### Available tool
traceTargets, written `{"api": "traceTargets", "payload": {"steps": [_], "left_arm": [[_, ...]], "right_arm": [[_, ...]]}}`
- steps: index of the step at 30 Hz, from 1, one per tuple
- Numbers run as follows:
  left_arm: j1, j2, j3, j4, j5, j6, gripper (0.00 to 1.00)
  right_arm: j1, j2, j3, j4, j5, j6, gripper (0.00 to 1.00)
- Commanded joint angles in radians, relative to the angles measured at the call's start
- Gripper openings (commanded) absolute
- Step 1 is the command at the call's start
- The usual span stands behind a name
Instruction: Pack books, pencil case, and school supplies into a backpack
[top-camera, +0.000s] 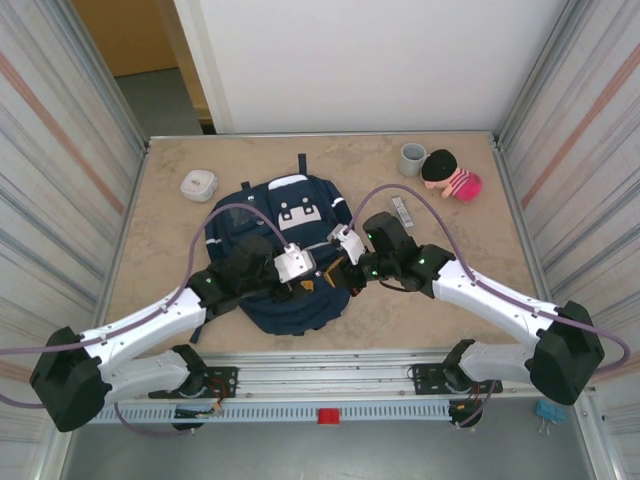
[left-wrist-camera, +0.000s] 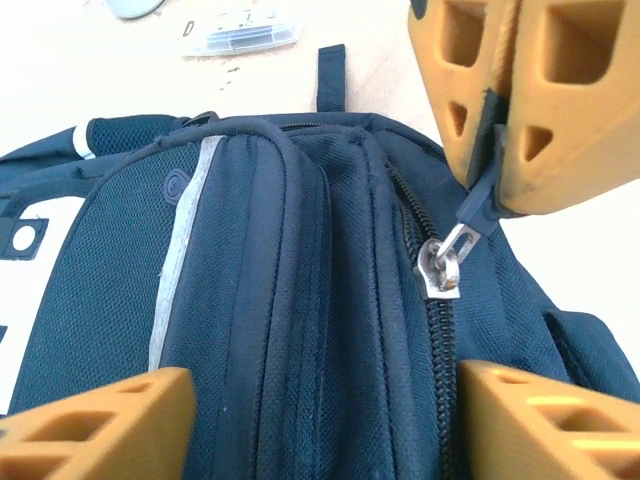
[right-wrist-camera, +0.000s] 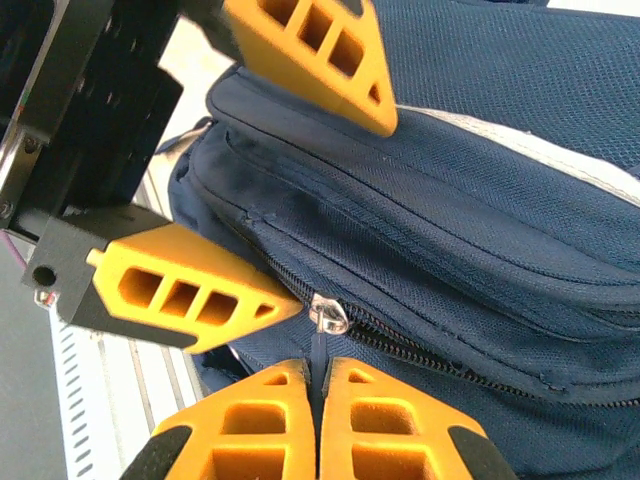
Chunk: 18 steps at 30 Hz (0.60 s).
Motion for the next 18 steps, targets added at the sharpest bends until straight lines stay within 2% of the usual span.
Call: {"api": "traceTargets", "payload": {"steps": [1,4,6,8,15,18], "left_arm": [[-0.003,0.003,-0.002,0.017,-0.033,0.013,0.55],[-0.003,-0.020,-0.006,0.007,-0.010,0.016,0.41],[-0.003,-0.043,-0.014,-0.004,0.014,0.022,0.22],[-0.003,-0.063,-0.017,-0.023,0.020,0.022,0.12],[-0.002,-0.163,-0.042,-0.084,0.032,0.008,0.08],[0.003,-0.205,-0.050,-0.119,-0.053,-0.027,0.11]], "right_arm": [[0.004,-0.056,0.006,0.055,-0.058,0.020,0.00],[-0.013,-0.061,0.002,0.035,-0.015,0.040,0.00],[-0.047,-0.059,-0.009,0.027,0.017,0.071,0.00],[-0.093,-0.058,-0.033,0.041,0.027,0.103,0.00],[-0.230,-0.014,-0.091,0.095,0.000,0.139,0.00],[-0.241,0.011,-0.096,0.129,-0.020,0.140,0.00]]}}
